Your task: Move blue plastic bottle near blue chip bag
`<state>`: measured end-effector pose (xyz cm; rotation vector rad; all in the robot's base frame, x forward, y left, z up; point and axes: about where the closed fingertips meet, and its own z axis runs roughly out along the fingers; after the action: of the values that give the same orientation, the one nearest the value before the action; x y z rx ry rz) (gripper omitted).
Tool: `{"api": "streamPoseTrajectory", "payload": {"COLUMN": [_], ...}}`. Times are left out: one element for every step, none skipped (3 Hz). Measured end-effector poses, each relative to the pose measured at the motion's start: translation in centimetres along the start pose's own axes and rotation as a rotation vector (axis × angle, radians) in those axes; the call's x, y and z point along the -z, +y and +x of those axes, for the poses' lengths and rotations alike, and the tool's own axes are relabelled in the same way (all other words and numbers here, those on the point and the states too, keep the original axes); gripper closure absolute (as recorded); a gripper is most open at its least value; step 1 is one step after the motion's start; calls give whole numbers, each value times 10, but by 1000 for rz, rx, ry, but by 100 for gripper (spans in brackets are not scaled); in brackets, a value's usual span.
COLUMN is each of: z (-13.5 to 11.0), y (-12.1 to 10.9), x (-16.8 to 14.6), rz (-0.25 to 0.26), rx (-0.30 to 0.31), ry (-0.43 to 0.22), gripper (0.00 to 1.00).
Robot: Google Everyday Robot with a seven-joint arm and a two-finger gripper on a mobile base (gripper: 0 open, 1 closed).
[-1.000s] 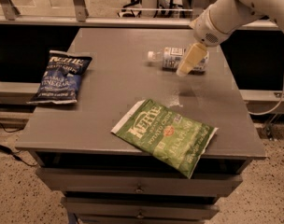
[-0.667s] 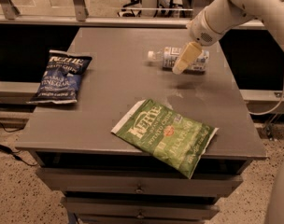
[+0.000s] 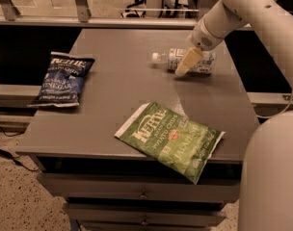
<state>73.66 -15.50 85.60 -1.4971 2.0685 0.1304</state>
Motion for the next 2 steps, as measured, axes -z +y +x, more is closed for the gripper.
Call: {"api": "streamPoseTrajectory", "payload": {"z": [2, -6], "y": [-2, 0], "x": [-6, -1], "rz": [-19, -34], "rx": [6, 16], "ry": [31, 39], "gripper": [41, 64]}}
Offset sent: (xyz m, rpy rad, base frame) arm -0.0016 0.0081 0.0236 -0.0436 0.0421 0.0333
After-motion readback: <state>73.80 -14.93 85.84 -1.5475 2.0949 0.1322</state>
